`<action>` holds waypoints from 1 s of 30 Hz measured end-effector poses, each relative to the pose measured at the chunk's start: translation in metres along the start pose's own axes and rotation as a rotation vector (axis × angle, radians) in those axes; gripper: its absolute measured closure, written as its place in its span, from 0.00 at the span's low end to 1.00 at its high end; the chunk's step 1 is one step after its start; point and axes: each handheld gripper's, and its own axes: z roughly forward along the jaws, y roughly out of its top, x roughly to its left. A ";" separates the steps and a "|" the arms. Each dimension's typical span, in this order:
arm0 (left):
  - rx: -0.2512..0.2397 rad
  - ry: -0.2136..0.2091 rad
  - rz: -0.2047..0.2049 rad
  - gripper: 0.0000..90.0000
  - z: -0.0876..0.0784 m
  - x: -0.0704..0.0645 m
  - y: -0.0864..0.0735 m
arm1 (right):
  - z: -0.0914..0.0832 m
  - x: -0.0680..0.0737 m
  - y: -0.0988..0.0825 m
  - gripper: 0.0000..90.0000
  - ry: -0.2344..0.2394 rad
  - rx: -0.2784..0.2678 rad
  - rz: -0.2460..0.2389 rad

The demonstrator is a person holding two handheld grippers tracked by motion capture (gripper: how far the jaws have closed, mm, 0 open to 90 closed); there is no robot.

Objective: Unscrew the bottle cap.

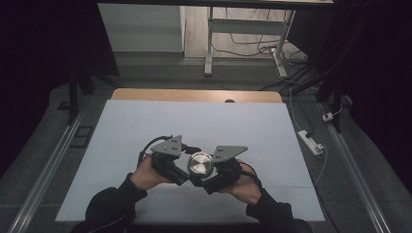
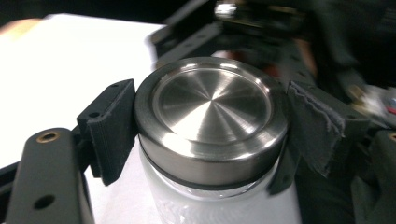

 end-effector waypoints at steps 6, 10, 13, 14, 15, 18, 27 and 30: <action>-0.020 -0.017 -0.070 0.08 0.002 0.006 0.006 | -0.001 -0.004 -0.002 0.16 -0.106 -0.009 0.045; -0.068 -0.151 -0.050 0.06 -0.015 0.018 0.003 | -0.003 -0.002 0.001 0.16 -0.022 -0.016 0.022; -0.041 -0.233 0.013 0.10 -0.021 0.020 0.001 | -0.001 0.002 0.001 0.16 0.054 -0.005 -0.013; -0.023 -0.256 0.046 0.12 -0.021 0.020 0.000 | 0.000 0.004 0.001 0.16 0.077 0.002 -0.031; -0.004 -0.264 0.069 0.13 -0.020 0.018 -0.001 | 0.001 0.006 0.001 0.16 0.097 0.001 -0.041; 0.045 -0.281 0.117 0.16 -0.016 0.013 -0.001 | 0.003 0.012 0.002 0.16 0.147 0.002 -0.067; 0.034 -0.147 0.065 0.23 -0.010 0.006 0.002 | 0.001 0.008 0.002 0.16 0.082 0.005 -0.054; 0.029 -0.057 0.015 0.23 -0.002 0.004 0.003 | 0.000 0.003 0.001 0.16 0.006 0.011 -0.010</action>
